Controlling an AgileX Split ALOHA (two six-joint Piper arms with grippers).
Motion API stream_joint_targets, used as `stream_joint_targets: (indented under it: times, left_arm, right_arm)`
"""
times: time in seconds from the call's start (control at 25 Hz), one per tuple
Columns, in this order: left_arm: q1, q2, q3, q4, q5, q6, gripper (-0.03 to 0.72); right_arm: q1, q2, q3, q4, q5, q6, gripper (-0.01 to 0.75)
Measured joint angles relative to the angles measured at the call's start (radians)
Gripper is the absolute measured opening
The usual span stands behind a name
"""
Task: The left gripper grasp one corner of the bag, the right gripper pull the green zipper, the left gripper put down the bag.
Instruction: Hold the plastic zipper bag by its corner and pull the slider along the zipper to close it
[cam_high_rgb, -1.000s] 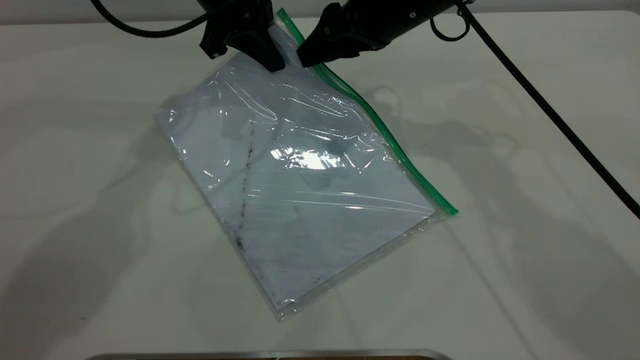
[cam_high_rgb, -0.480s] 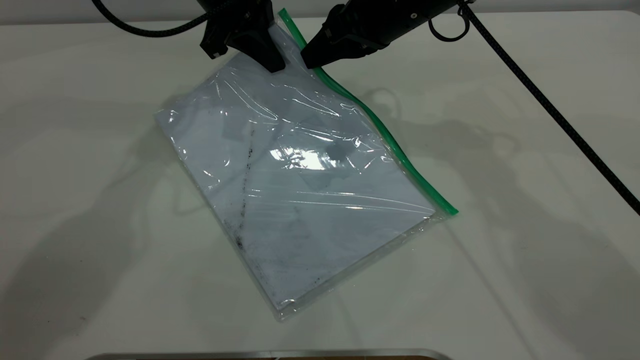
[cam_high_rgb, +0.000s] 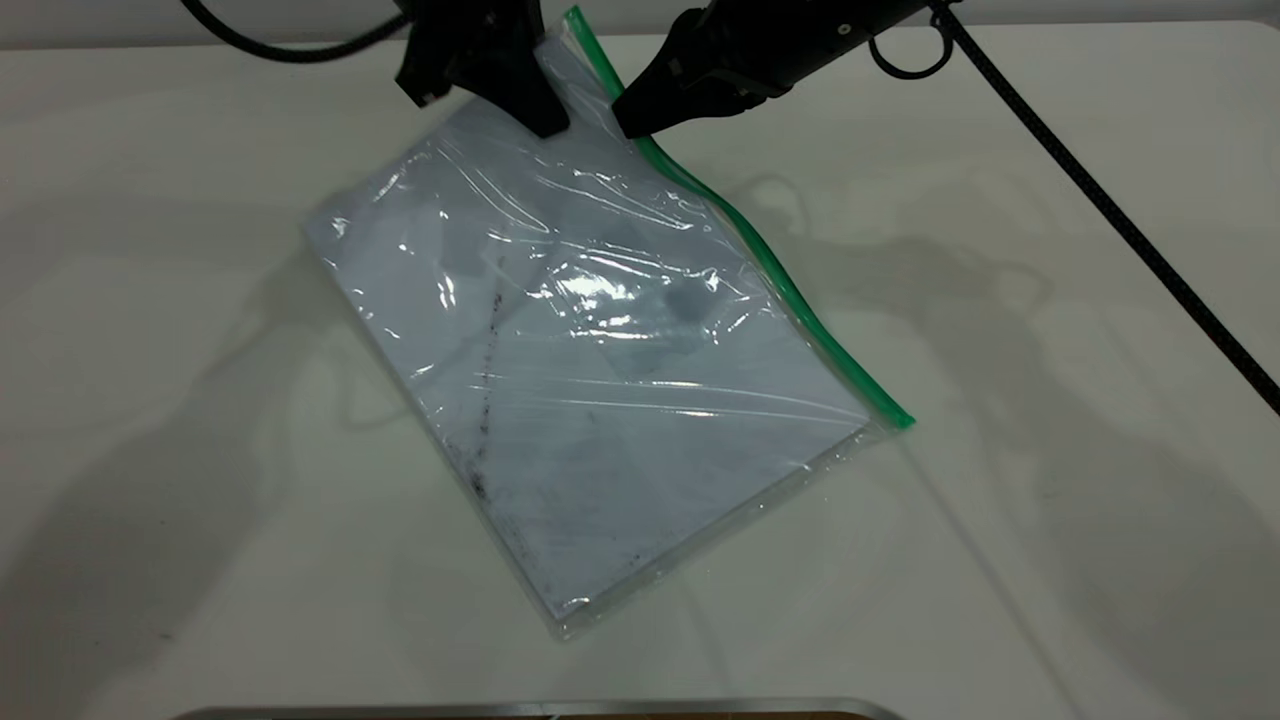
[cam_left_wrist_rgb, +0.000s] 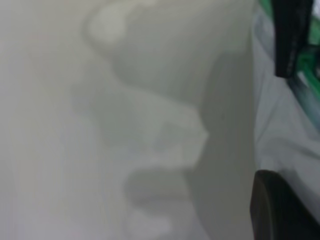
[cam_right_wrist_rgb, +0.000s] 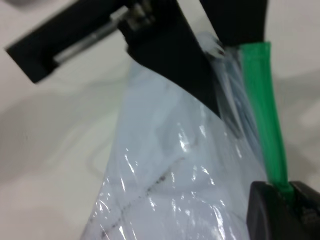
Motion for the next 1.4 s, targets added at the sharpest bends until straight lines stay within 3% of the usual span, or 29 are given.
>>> stream_joint_targets:
  times: [0.56,1.12,1.4]
  left_arm:
    - [0.103,-0.041,0.005,-0.270,0.035,0.128,0.052]
    - [0.137,-0.043,0.006,-0.344,0.044,0.150,0.052]
    - [0.137,-0.046,0.006,-0.352,0.047,0.149,0.051]
  right_arm:
    - [-0.109,0.062,-0.009,-0.038,0.015,0.011,0.041]
    - [-0.153,0.098,-0.009,-0.488,0.075,0.288,0.043]
    - [-0.163,0.098,-0.009,-0.568,0.156,0.389,0.045]
